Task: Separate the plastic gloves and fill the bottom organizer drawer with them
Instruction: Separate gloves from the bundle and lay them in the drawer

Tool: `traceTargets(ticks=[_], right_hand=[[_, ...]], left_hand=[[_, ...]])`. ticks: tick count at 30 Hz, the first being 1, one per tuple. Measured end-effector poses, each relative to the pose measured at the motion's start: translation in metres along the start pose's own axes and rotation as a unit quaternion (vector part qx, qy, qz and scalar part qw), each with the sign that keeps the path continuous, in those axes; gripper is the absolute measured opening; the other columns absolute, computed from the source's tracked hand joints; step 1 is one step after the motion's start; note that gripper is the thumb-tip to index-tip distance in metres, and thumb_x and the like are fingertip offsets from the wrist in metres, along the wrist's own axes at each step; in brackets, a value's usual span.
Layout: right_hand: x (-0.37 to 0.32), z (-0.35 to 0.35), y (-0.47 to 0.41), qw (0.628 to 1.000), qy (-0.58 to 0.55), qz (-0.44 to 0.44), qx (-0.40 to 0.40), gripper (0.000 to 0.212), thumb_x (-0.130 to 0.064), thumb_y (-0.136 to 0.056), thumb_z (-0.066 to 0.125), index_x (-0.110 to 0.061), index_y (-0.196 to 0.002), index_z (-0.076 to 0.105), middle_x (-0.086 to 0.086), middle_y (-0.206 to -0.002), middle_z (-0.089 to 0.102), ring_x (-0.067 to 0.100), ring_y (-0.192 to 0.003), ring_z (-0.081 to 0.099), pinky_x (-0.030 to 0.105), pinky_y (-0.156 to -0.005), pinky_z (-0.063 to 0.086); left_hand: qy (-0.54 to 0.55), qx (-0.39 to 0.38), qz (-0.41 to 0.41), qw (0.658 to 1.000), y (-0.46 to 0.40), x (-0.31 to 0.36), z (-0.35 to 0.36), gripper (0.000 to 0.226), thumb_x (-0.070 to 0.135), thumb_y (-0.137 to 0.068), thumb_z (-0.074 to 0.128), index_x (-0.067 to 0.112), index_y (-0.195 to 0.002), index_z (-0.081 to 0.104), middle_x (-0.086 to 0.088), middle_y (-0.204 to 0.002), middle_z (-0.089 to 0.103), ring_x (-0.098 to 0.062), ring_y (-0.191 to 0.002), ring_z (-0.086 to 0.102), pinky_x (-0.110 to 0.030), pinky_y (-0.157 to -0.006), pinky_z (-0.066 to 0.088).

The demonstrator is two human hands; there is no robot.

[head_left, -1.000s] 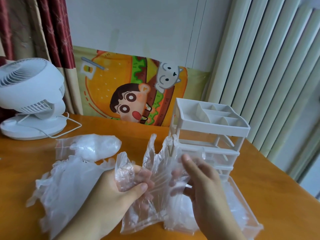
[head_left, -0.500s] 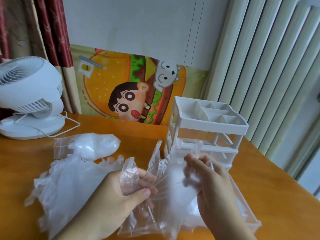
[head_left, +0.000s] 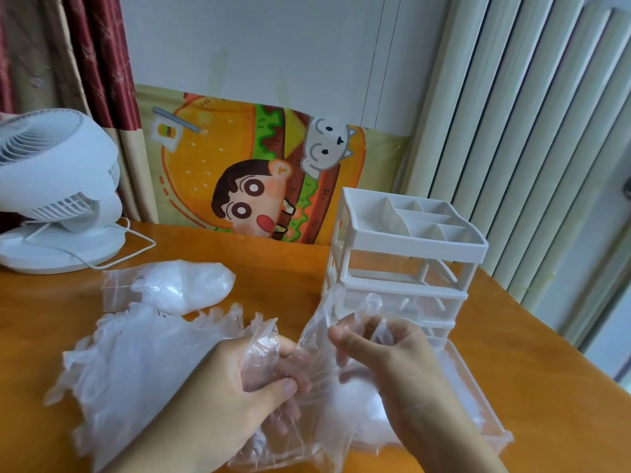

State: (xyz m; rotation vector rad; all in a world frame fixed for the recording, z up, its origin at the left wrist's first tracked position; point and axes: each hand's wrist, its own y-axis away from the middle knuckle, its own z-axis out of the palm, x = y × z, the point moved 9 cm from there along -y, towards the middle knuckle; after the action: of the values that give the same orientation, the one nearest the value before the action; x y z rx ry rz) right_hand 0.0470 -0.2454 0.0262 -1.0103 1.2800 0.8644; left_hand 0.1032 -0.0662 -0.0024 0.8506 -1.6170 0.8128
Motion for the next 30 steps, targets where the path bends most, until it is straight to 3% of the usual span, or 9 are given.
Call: traceTargets(ticks=[4,9,13,16,20,23,25,28,30], right_hand=[[0.001,-0.011,-0.004,0.998,-0.057,-0.01,0.034,0.014,-0.011,-0.083,0.084,-0.005,-0.073,0.076,0.015,-0.073,0.066,0.023,-0.068,0.064,0.033,-0.062,0.055],[0.001,-0.026,-0.008,0.991,-0.112,-0.011,0.07,0.018,-0.015,-0.069,0.085,-0.005,-0.081,0.077,0.012,-0.077,0.067,0.022,-0.068,0.063,0.038,-0.077,0.052],[-0.005,-0.033,-0.007,0.977,-0.192,-0.04,0.083,0.013,-0.003,-0.077,0.078,0.0,-0.09,0.077,0.016,-0.084,0.064,0.022,-0.073,0.062,0.035,-0.086,0.051],[-0.009,-0.029,-0.007,0.965,-0.246,-0.058,0.076,0.033,-0.008,-0.083,0.078,-0.001,-0.116,0.075,0.016,-0.099,0.073,0.025,-0.087,0.07,0.033,-0.091,0.053],[0.006,-0.003,-0.005,0.976,-0.214,-0.018,0.023,0.089,-0.043,-0.068,0.096,-0.007,-0.141,0.059,0.012,-0.138,0.069,0.027,-0.131,0.065,0.052,-0.12,0.04],[0.01,0.025,0.007,0.999,-0.011,0.006,-0.038,0.05,-0.056,-0.076,0.09,-0.032,-0.117,0.075,-0.006,-0.115,0.079,0.014,-0.111,0.075,0.041,-0.101,0.057],[0.007,0.038,0.01,0.995,0.07,-0.017,-0.07,0.011,-0.024,-0.097,0.076,-0.013,-0.098,0.08,0.009,-0.088,0.081,0.025,-0.083,0.079,0.037,-0.076,0.064],[0.003,0.031,0.009,0.997,0.061,-0.033,-0.023,0.019,-0.002,-0.097,0.069,0.007,-0.08,0.067,0.023,-0.065,0.069,0.035,-0.058,0.065,0.041,-0.058,0.058],[-0.001,0.023,0.007,0.999,0.021,-0.043,-0.001,0.021,-0.003,-0.098,0.069,0.008,-0.08,0.064,0.024,-0.063,0.062,0.032,-0.055,0.057,0.042,-0.056,0.052]], left_hand=[[-0.012,-0.005,0.001,1.0,0.0,0.001,0.0,0.025,-0.001,-0.089,0.074,0.018,-0.104,0.074,-0.007,-0.09,0.079,-0.033,-0.075,0.076,-0.049,-0.07,0.064],[-0.036,-0.019,-0.01,0.999,0.0,-0.002,0.0,0.027,-0.001,-0.091,0.072,0.021,-0.105,0.074,-0.003,-0.091,0.08,-0.03,-0.077,0.077,-0.048,-0.07,0.065],[-0.032,-0.017,-0.008,0.999,-0.001,-0.001,-0.003,0.026,0.0,-0.091,0.073,0.022,-0.105,0.074,-0.003,-0.092,0.08,-0.032,-0.076,0.077,-0.049,-0.07,0.065],[-0.004,0.002,0.007,1.0,0.0,0.004,-0.008,0.027,-0.002,-0.09,0.073,0.019,-0.106,0.075,-0.007,-0.091,0.08,-0.034,-0.077,0.076,-0.053,-0.069,0.064],[0.094,0.092,0.044,0.99,0.003,0.014,-0.027,0.032,-0.008,-0.087,0.071,0.015,-0.11,0.075,-0.012,-0.092,0.08,-0.03,-0.085,0.078,-0.048,-0.066,0.066],[0.137,0.128,0.068,0.98,0.005,0.017,-0.034,0.033,-0.002,-0.087,0.072,0.019,-0.112,0.075,-0.009,-0.095,0.08,-0.027,-0.089,0.079,-0.046,-0.077,0.064],[0.148,0.14,0.077,0.976,0.005,0.018,-0.037,0.032,0.001,-0.088,0.073,0.022,-0.112,0.074,-0.007,-0.097,0.081,-0.024,-0.092,0.079,-0.043,-0.084,0.061],[0.181,0.161,0.08,0.967,0.005,0.018,-0.045,0.029,0.0,-0.093,0.068,0.019,-0.115,0.073,-0.007,-0.101,0.081,-0.024,-0.095,0.078,-0.035,-0.081,0.063],[0.203,0.178,0.053,0.962,-0.001,0.009,-0.055,0.026,-0.001,-0.098,0.06,0.013,-0.116,0.071,-0.012,-0.102,0.08,-0.035,-0.092,0.078,-0.045,-0.083,0.062]])
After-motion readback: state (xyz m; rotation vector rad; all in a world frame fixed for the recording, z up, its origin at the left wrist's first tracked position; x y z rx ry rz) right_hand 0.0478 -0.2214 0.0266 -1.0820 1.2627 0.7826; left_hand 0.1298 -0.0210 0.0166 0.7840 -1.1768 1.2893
